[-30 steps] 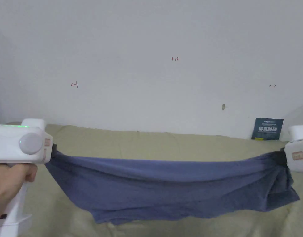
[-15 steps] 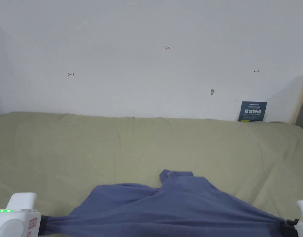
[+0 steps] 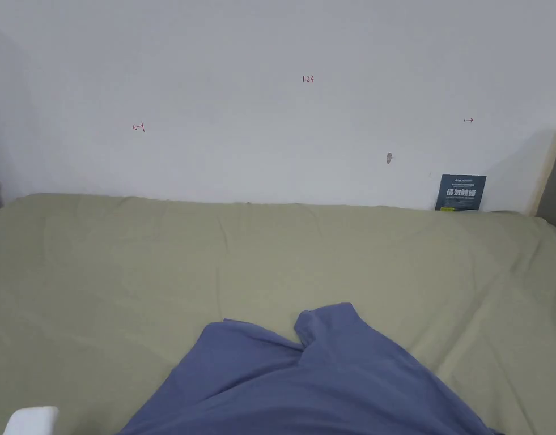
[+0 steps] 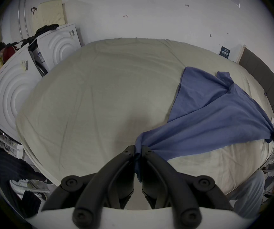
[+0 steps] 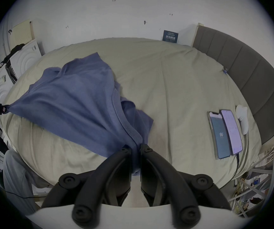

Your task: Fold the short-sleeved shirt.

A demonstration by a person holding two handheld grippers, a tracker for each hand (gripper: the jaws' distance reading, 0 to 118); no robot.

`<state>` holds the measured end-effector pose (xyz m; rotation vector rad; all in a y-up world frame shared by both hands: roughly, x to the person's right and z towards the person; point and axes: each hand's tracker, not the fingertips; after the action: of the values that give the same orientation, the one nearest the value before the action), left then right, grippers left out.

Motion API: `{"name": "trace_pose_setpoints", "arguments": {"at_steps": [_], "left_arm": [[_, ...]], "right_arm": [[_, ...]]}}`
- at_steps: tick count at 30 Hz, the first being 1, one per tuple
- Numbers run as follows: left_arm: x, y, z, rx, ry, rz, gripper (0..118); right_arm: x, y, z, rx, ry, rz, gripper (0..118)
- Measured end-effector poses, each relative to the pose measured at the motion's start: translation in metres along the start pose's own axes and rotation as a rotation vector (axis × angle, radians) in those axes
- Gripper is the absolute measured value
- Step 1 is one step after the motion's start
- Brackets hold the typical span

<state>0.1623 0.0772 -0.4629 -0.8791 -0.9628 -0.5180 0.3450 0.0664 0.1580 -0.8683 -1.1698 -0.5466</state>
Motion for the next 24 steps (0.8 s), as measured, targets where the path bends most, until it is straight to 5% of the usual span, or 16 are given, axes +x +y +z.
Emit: {"name": "trace_pose_setpoints", "arguments": {"at_steps": [4,5,6,7,8,9,10,11,12,18,20,21,22,23,24], "left_arm": [[0.000,-0.006,-0.011,-0.021,-0.006,0.019,4],[-0.001,-0.007,-0.012,-0.027,-0.013,0.030,5],[-0.002,-0.008,-0.013,-0.026,-0.025,0.042,11],[-0.004,-0.009,-0.013,-0.021,-0.036,0.052,40],[-0.005,-0.009,-0.012,-0.012,-0.057,0.064,67],[-0.006,-0.010,-0.010,-0.011,-0.061,0.064,80],[-0.006,-0.011,-0.010,-0.014,-0.063,0.066,80],[-0.007,-0.012,-0.009,-0.017,-0.070,0.069,113],[-0.008,-0.015,-0.002,0.012,-0.088,0.103,118],[-0.008,-0.013,0.020,0.024,-0.101,0.084,116],[-0.003,-0.017,0.035,0.049,-0.129,0.080,102],[-0.002,-0.020,0.041,0.066,-0.136,0.077,80],[-0.001,-0.023,0.047,0.074,-0.137,0.072,29],[0.000,-0.026,0.049,0.087,-0.133,0.070,0],[0.000,-0.032,0.052,0.120,-0.120,0.084,0]], "right_arm": [[-0.001,-0.004,-0.010,-0.017,-0.002,-0.023,13],[-0.001,-0.003,-0.010,-0.014,-0.004,-0.024,23],[-0.002,-0.002,-0.009,-0.014,-0.003,-0.027,48],[-0.002,-0.001,-0.008,-0.018,-0.012,-0.030,92],[-0.001,0.000,-0.007,-0.035,-0.067,-0.038,109],[0.000,0.000,-0.005,-0.044,-0.063,-0.048,114],[0.001,-0.001,0.000,-0.024,-0.020,-0.079,114],[-0.001,-0.001,0.007,0.013,-0.023,-0.102,118],[-0.005,0.001,0.014,0.002,-0.011,-0.101,118],[-0.049,0.000,0.046,0.062,0.045,-0.112,118],[-0.066,-0.004,0.061,0.123,0.078,-0.119,112],[-0.075,-0.007,0.069,0.146,0.099,-0.123,95],[-0.084,-0.010,0.076,0.172,0.110,-0.129,46],[-0.093,-0.012,0.080,0.185,0.118,-0.128,7],[-0.101,-0.017,0.082,0.200,0.100,-0.132,0]]}}
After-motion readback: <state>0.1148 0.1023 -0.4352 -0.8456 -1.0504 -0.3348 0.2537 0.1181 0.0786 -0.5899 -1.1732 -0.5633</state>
